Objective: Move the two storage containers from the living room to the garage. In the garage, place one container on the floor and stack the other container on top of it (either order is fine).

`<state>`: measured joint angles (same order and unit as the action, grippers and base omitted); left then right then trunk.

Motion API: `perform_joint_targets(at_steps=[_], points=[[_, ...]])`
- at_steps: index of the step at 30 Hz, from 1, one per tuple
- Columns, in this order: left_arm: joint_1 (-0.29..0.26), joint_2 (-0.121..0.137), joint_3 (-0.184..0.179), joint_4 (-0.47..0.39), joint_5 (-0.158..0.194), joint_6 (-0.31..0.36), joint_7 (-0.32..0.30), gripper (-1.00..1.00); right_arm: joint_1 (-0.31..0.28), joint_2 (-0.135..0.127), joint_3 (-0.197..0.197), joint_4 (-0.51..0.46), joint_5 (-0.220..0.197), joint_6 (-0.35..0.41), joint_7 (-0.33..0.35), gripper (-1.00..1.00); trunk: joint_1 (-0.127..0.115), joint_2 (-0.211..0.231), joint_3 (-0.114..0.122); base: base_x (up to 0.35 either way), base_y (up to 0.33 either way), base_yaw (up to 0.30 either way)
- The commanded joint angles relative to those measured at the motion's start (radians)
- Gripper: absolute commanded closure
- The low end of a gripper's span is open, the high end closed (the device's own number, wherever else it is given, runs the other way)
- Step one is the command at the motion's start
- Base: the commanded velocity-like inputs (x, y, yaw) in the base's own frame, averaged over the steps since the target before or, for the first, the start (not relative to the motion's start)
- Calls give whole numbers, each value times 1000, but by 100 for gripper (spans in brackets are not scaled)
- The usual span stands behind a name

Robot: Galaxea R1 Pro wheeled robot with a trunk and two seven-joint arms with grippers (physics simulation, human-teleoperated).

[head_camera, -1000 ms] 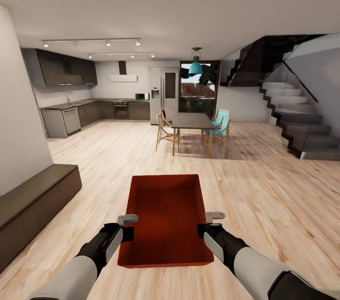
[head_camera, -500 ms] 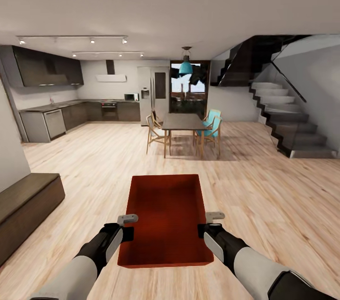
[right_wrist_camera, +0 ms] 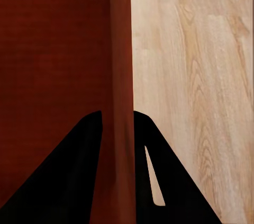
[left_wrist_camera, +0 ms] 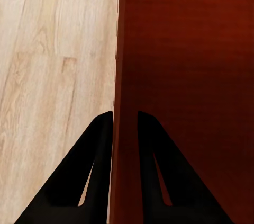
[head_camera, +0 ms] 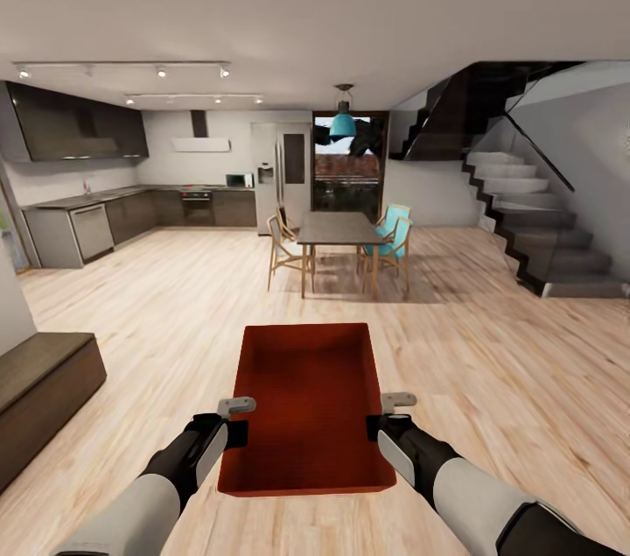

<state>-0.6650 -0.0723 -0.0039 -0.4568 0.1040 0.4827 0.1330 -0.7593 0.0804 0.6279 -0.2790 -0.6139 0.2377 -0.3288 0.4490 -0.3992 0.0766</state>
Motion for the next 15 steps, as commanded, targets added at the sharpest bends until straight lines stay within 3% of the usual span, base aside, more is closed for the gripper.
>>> perform_joint_targets(at_steps=[1, 15], points=[[1, 22, -2, 24, -18, 8, 25, 100, -2, -1, -4, -6, 6, 3, -6, 100, 1, -1, 0, 323, 0, -184], [1, 22, -2, 24, -18, 8, 25, 100, -2, -1, -4, -6, 6, 3, -6, 100, 1, -1, 0, 323, 0, -236]])
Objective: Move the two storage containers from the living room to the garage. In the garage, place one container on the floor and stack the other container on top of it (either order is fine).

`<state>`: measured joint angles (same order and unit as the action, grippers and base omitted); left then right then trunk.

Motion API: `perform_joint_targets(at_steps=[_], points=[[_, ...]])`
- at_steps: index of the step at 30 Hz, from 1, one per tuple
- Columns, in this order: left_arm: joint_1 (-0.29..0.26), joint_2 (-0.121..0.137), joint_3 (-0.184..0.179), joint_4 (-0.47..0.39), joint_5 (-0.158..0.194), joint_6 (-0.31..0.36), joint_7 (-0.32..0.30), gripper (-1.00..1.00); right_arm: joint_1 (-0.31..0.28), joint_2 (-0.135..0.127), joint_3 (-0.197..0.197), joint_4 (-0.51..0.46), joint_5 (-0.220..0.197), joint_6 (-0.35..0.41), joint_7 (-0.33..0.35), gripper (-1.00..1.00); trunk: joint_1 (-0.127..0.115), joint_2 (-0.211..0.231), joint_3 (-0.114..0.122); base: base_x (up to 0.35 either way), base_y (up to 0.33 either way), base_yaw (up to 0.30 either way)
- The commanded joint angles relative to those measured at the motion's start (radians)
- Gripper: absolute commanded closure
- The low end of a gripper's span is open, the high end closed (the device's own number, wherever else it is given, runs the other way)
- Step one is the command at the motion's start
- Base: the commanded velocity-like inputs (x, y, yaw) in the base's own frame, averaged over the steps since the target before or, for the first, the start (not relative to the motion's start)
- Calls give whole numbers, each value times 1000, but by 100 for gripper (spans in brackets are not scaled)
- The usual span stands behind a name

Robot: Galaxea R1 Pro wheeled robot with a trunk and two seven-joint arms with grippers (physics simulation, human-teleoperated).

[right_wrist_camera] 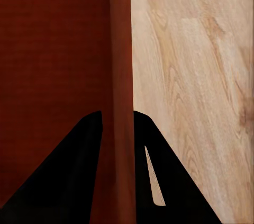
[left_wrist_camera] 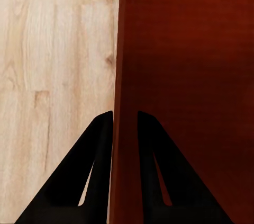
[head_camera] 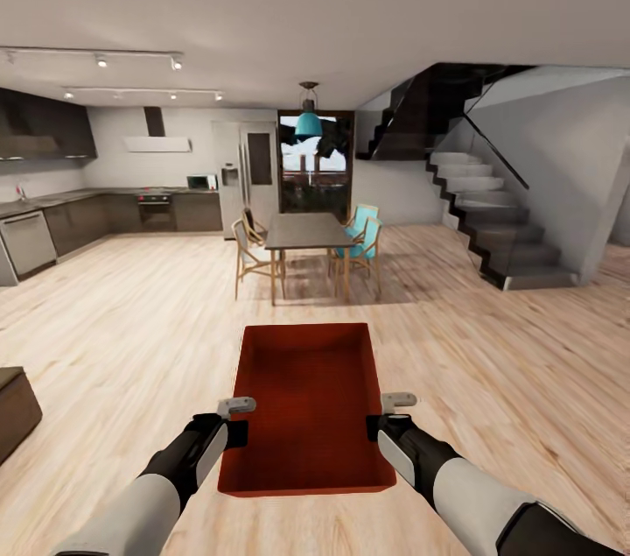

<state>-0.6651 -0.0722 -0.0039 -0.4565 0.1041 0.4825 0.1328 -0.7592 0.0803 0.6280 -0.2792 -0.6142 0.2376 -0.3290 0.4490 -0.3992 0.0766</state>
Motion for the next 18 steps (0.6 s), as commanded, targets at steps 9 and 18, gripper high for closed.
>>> perform_joint_targets(at_steps=[9, 18], points=[[1, 22, -2, 24, -18, 8, 25, 100, -2, -1, -4, -6, 7, 3, -5, 100, 1, -1, 0, 323, 0, -243], [1, 22, -2, 24, -18, 8, 25, 100, -2, -1, -4, -6, 7, 3, -5, 100, 1, -1, 0, 323, 0, -242]])
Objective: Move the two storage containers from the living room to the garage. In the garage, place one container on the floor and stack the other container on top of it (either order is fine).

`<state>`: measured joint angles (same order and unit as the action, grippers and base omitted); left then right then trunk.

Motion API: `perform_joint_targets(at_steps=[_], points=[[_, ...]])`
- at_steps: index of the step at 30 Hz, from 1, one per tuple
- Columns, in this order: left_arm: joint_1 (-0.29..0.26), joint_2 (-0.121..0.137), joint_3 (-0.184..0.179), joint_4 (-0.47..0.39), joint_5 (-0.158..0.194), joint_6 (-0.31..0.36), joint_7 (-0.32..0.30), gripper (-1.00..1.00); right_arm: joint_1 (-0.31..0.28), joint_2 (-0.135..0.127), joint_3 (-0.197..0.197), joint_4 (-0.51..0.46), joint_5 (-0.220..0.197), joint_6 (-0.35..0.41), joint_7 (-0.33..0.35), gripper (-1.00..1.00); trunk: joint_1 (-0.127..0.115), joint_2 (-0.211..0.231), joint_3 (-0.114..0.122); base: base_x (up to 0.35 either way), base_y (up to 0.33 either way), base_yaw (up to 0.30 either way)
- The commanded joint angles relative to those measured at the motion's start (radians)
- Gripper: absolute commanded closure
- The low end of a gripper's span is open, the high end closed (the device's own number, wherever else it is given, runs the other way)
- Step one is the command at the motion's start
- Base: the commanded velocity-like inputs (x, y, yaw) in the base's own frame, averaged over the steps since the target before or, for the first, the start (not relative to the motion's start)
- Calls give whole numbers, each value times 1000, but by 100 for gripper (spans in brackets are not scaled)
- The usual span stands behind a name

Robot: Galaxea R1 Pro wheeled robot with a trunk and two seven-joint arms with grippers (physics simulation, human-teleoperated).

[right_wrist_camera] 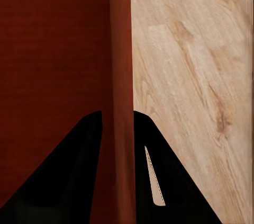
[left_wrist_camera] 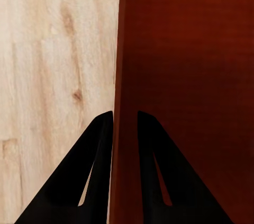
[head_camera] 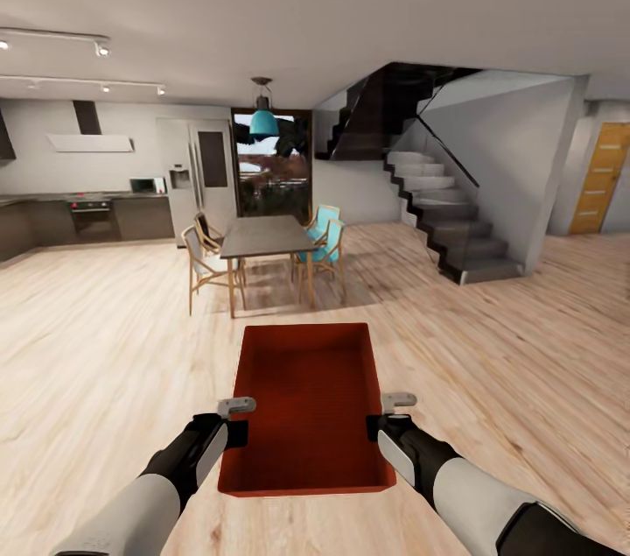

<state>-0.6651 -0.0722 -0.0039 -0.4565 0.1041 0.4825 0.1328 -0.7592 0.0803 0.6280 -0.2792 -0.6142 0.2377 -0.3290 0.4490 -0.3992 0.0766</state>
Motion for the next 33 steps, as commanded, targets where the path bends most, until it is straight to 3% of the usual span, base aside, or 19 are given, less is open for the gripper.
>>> perform_joint_targets(at_steps=[1, 12, 33], points=[[1, 22, -2, 24, -18, 8, 25, 100, -2, -1, -4, -6, 7, 3, -5, 100, 1, -1, 0, 323, 0, -242], [1, 22, -2, 24, -18, 8, 25, 100, -2, -1, -4, -6, 7, 3, -5, 100, 1, -1, 0, 323, 0, -229], [1, 22, -2, 24, -18, 7, 25, 100, -2, -1, -4, -6, 6, 3, -5, 100, 1, -1, 0, 323, 0, -21]])
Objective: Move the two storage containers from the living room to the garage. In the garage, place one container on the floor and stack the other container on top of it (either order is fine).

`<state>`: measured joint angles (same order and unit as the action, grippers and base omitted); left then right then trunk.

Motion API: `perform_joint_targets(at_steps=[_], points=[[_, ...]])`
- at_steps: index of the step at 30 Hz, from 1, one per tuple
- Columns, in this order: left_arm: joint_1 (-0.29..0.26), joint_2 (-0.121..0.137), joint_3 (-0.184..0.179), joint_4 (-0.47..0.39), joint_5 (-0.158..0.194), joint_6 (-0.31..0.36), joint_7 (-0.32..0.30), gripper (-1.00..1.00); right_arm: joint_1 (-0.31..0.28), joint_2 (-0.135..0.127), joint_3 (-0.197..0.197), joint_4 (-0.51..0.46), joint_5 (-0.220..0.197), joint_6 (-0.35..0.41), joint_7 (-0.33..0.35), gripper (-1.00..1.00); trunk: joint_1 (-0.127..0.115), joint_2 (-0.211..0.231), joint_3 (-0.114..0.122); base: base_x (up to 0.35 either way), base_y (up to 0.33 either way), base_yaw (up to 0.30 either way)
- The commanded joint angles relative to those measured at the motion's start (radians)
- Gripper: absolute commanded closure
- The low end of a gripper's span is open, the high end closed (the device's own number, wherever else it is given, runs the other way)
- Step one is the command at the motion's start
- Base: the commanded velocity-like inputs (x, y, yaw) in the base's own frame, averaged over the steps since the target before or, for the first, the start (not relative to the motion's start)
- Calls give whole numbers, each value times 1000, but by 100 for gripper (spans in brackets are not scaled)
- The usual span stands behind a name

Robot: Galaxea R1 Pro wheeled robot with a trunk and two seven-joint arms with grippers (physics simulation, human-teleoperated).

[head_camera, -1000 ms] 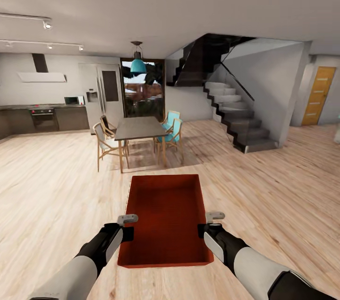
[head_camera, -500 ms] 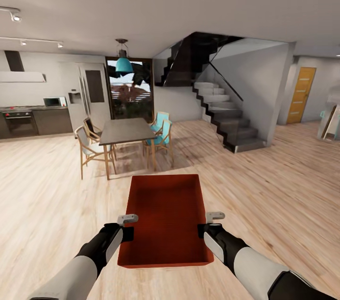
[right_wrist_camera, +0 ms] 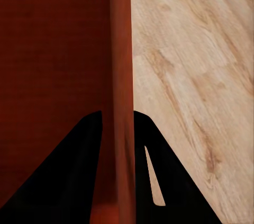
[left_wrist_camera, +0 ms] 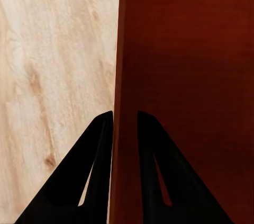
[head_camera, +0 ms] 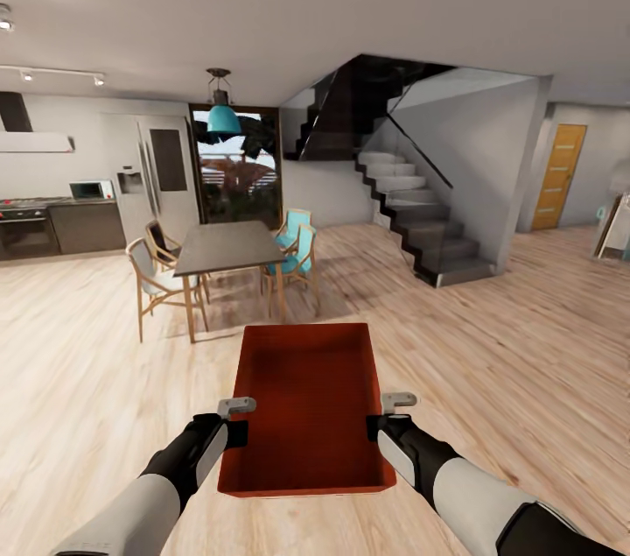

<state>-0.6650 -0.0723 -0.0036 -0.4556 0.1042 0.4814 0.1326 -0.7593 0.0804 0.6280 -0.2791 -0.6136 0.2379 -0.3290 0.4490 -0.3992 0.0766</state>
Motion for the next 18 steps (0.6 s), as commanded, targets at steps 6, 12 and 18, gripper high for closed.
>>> perform_joint_targets(at_steps=[6, 12, 18], points=[[1, 22, -2, 23, -18, 8, 25, 100, -2, -1, -5, -6, 5, 3, -5, 100, 1, -1, 0, 323, 0, -222], [1, 22, -2, 23, -18, 8, 25, 100, -2, -1, -5, -6, 5, 3, -5, 100, 1, -1, 0, 323, 0, -243], [1, 22, -2, 23, -18, 8, 25, 100, -2, -1, -5, -6, 5, 3, -5, 100, 1, -1, 0, 323, 0, -244]])
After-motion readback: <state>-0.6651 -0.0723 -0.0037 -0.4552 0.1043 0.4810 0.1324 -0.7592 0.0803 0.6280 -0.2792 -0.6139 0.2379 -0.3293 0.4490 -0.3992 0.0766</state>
